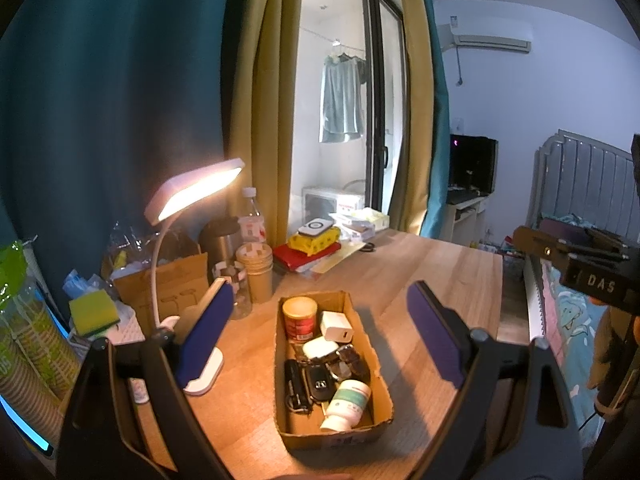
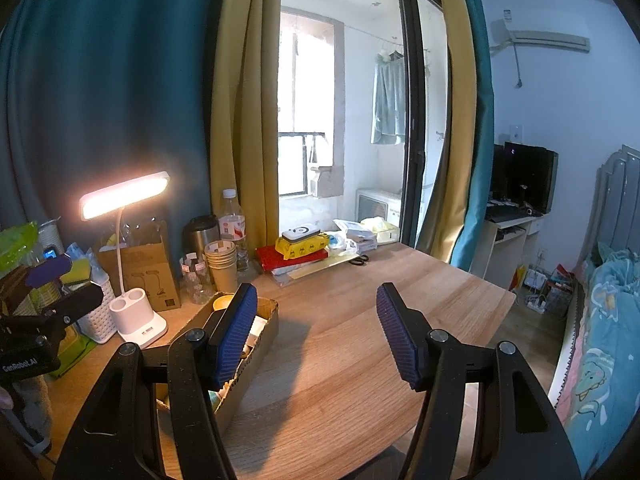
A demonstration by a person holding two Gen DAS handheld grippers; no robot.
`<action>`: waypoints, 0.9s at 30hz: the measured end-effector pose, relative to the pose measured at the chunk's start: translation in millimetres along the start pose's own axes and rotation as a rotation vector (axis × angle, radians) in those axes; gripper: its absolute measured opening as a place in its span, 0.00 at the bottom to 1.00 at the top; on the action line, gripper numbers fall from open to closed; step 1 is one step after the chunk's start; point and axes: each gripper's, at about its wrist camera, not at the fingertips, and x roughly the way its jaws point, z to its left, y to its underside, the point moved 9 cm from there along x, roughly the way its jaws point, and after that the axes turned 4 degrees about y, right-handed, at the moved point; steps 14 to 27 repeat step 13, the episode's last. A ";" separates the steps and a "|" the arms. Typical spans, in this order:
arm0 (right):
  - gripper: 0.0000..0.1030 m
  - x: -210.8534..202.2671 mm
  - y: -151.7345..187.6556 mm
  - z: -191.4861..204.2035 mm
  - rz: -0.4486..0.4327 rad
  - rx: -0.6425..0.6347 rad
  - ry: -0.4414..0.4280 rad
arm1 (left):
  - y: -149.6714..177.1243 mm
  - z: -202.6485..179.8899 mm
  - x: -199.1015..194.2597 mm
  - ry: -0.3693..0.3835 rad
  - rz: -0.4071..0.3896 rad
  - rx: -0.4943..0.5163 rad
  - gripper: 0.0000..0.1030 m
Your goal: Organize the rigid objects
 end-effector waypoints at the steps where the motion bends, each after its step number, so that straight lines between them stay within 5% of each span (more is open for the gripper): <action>1: 0.63 -0.1 0.4 0.5 -0.001 -0.001 0.000 | 0.0 -0.1 0.2 0.000 0.001 0.000 0.87; 27: 0.63 2.7 5.9 2.3 0.013 -0.008 -0.007 | 4.7 -1.8 6.4 0.002 0.014 -0.003 0.87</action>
